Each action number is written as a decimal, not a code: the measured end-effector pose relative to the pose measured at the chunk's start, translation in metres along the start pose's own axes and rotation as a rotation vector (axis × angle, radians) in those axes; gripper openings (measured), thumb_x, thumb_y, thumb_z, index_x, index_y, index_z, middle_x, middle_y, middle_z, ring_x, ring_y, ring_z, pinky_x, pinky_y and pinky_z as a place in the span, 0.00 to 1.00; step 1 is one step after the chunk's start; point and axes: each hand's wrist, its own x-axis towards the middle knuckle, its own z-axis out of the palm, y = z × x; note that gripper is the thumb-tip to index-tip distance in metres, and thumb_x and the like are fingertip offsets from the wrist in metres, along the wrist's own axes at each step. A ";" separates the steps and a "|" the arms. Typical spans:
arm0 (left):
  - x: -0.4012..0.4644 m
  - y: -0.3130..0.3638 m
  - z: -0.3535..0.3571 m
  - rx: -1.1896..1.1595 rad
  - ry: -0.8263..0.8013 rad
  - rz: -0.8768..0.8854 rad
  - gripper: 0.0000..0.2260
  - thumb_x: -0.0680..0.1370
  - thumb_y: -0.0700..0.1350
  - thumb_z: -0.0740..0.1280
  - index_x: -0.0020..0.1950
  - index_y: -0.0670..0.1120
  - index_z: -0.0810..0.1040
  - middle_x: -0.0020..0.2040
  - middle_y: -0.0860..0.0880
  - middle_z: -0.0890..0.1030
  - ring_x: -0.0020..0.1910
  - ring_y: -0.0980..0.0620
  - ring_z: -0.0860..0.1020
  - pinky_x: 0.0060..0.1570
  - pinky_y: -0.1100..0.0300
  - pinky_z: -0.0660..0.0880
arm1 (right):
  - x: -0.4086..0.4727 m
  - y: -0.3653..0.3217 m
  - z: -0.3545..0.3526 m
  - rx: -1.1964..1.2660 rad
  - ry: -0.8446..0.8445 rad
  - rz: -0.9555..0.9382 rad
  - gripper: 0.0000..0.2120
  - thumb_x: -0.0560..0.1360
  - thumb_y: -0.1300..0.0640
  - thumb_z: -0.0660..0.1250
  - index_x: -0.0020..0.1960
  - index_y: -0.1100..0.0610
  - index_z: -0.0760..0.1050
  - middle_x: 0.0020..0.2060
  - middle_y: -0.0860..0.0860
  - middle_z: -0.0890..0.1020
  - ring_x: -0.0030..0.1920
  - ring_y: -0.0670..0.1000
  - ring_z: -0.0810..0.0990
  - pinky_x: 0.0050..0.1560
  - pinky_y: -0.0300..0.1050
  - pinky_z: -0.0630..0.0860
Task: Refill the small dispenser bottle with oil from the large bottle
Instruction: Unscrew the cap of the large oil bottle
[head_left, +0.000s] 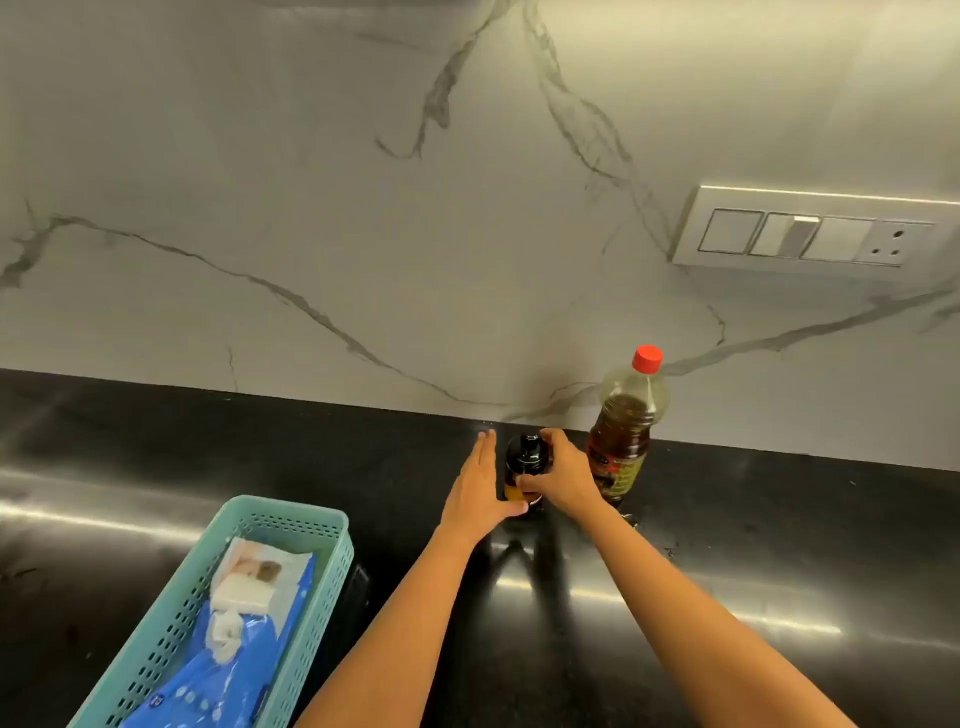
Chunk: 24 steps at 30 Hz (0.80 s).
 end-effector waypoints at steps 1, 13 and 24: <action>0.005 0.001 0.002 -0.028 -0.014 0.008 0.49 0.69 0.49 0.75 0.78 0.46 0.45 0.78 0.47 0.49 0.77 0.48 0.52 0.73 0.53 0.56 | 0.004 0.001 0.002 -0.001 0.003 0.001 0.35 0.64 0.61 0.77 0.67 0.61 0.66 0.60 0.56 0.77 0.61 0.55 0.76 0.53 0.38 0.70; 0.021 -0.005 0.027 -0.289 0.066 0.023 0.31 0.66 0.41 0.77 0.66 0.49 0.69 0.57 0.49 0.80 0.57 0.53 0.79 0.55 0.62 0.76 | 0.010 0.015 0.014 -0.006 0.083 -0.025 0.29 0.61 0.59 0.78 0.59 0.59 0.71 0.50 0.54 0.81 0.52 0.53 0.80 0.51 0.42 0.76; -0.055 0.015 0.031 -0.276 -0.001 0.173 0.32 0.66 0.44 0.77 0.67 0.51 0.67 0.61 0.51 0.79 0.60 0.56 0.77 0.62 0.58 0.74 | -0.081 0.016 -0.005 0.046 0.138 -0.006 0.28 0.58 0.57 0.78 0.56 0.56 0.74 0.44 0.48 0.80 0.46 0.48 0.79 0.47 0.41 0.77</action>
